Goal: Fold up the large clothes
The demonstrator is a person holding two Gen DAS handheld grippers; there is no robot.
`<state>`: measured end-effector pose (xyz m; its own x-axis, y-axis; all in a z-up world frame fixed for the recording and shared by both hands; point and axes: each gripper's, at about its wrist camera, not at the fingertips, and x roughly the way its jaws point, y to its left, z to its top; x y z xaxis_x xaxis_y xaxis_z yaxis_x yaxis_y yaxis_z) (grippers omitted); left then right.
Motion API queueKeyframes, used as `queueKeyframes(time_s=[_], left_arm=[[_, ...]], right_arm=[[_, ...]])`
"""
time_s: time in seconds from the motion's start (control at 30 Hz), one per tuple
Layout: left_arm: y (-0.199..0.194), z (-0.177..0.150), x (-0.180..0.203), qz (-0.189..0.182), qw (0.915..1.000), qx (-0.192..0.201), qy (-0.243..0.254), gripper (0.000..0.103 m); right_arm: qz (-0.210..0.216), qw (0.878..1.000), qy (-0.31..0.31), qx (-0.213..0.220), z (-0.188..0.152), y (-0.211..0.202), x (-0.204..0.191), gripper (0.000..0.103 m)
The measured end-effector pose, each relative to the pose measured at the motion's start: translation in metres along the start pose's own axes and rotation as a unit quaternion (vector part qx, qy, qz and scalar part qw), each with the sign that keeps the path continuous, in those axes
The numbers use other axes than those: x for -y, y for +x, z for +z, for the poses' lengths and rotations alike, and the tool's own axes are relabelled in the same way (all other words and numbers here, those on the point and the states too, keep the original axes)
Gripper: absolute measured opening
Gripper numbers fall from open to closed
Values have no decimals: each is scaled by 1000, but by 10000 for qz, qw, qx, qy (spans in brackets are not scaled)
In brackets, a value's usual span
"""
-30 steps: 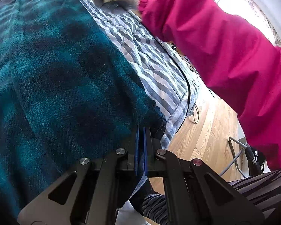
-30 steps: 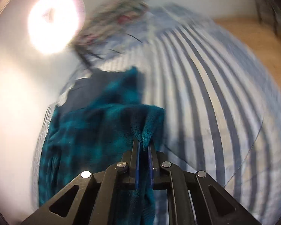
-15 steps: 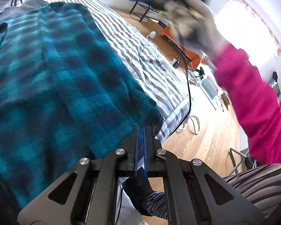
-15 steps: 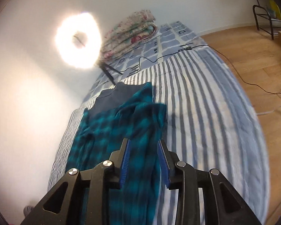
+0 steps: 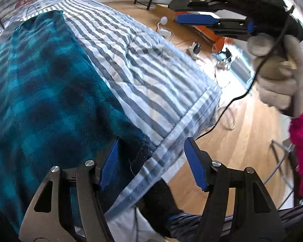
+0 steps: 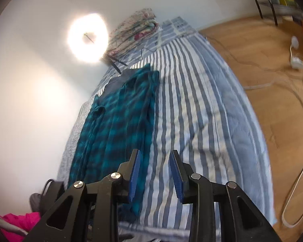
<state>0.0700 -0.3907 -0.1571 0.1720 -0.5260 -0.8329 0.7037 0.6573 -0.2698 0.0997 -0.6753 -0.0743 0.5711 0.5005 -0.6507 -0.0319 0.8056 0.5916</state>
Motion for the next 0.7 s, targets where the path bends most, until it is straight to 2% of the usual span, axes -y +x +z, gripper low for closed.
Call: queueKeyframes(time_s=[0.07,0.23,0.27,0.33,0.4,0.47,0.5,0.57,0.7], left_arm=[[8,-3,-2,246,9997,-36,12,66],[13,-5,-16,196,9996,-24,-178,64],[13,-5,-17,232,9996,-23,-142,57],[17,-7,-15,445,9990,-40,65,50],[17,-6,-14,461,9989,-25,48,49],[16,-7,-15,550,9984,18,101,34],[15,-8,-16,567,9983,39,127,30],[10,-8,-25,382,9992,93,-37,15],[-11,-8,-45,-186,9967,280,-733,11]], right_arm=[[-92,9999,-18,-37,-9,1,4,33],[117,9996,200,-156,-26,14,15,33],[120,9995,205,-196,-29,18,16,33],[134,9993,203,-290,-34,26,17,33],[175,9991,210,-333,-36,32,16,33],[187,9990,185,-357,-36,34,14,33],[173,9990,172,-364,-35,36,13,33],[178,9991,172,-351,-32,37,12,33],[269,9991,191,-251,-17,38,8,35]])
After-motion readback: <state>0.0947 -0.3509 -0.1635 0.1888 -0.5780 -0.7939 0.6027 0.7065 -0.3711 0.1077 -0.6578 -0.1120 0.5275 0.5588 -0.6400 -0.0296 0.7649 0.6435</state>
